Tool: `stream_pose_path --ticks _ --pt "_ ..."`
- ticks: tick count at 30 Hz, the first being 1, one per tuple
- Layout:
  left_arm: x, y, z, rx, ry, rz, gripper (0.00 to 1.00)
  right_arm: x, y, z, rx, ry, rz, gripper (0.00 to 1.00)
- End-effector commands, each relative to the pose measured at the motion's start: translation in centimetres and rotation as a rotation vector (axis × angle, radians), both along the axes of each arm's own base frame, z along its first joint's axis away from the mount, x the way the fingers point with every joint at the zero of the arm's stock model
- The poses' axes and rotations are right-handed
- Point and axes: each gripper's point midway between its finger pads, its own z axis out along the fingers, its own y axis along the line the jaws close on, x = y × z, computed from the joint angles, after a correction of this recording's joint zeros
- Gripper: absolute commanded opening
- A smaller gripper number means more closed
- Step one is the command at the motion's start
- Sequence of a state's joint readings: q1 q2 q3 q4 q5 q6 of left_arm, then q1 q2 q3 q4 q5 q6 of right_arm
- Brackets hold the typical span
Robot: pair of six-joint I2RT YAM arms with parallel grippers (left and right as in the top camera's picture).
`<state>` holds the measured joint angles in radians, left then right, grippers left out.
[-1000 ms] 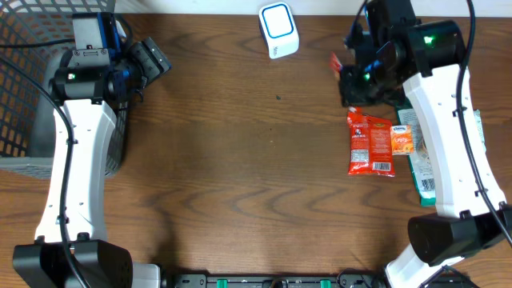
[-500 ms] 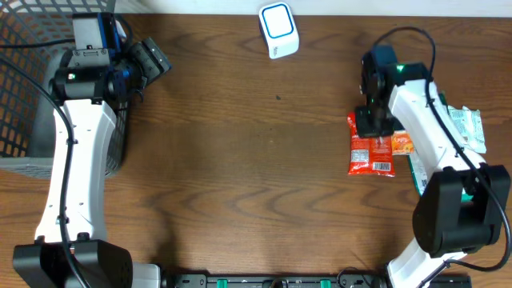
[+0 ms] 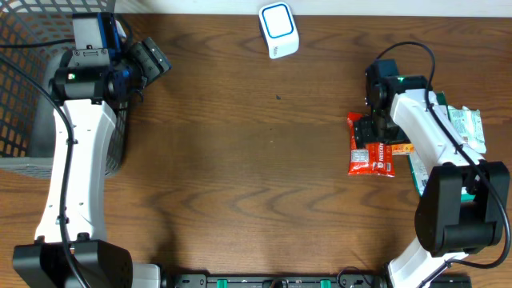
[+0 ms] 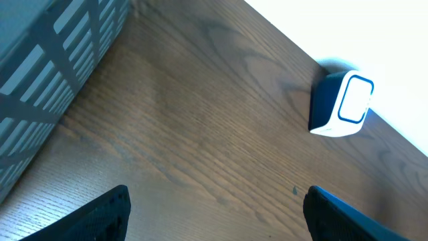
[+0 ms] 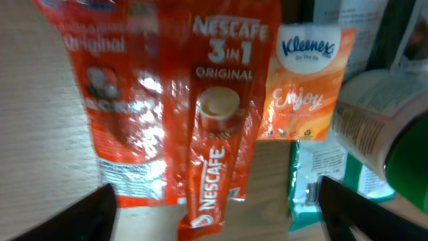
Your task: Scan the item barcode
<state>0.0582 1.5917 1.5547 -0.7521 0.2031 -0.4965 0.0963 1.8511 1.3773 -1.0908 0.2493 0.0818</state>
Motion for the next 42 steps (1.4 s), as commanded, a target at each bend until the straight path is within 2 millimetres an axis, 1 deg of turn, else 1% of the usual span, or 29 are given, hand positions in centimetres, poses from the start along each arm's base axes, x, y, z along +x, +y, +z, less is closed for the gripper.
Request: stream_pose_path --ticks 1,4,28,30,33,36,37,39,42 --pt "0.0 0.2 0.3 0.014 -0.01 0.0 0.83 1.2 0.6 0.8 0.041 -0.04 0.004 0.99" --pt "0.0 0.2 0.3 0.014 -0.01 0.0 0.83 1.1 1.0 0.7 0.064 -0.035 0.006 0.99" --pt "0.0 0.2 0.3 0.015 -0.01 -0.001 0.83 1.0 1.0 0.6 0.063 -0.032 0.006 0.99" --pt "0.0 0.2 0.3 0.015 -0.01 -0.001 0.83 1.1 1.0 0.9 0.064 -0.041 0.007 0.99" --pt "0.0 0.2 0.3 0.015 -0.01 -0.001 0.83 1.2 1.2 2.5 0.069 -0.088 0.012 0.99" --pt "0.0 0.2 0.3 0.015 -0.01 -0.001 0.83 1.2 1.8 5.7 0.079 -0.184 0.033 0.99" --pt "0.0 0.2 0.3 0.014 -0.01 0.0 0.83 1.2 2.1 6.9 0.084 -0.22 0.042 0.99" --pt "0.0 0.2 0.3 0.014 -0.01 0.0 0.83 0.7 2.8 10.1 0.096 -0.313 0.066 0.99" --pt "0.0 0.2 0.3 0.015 -0.01 -0.001 0.83 -0.5 3.8 14.8 0.121 -0.457 0.104 0.99"
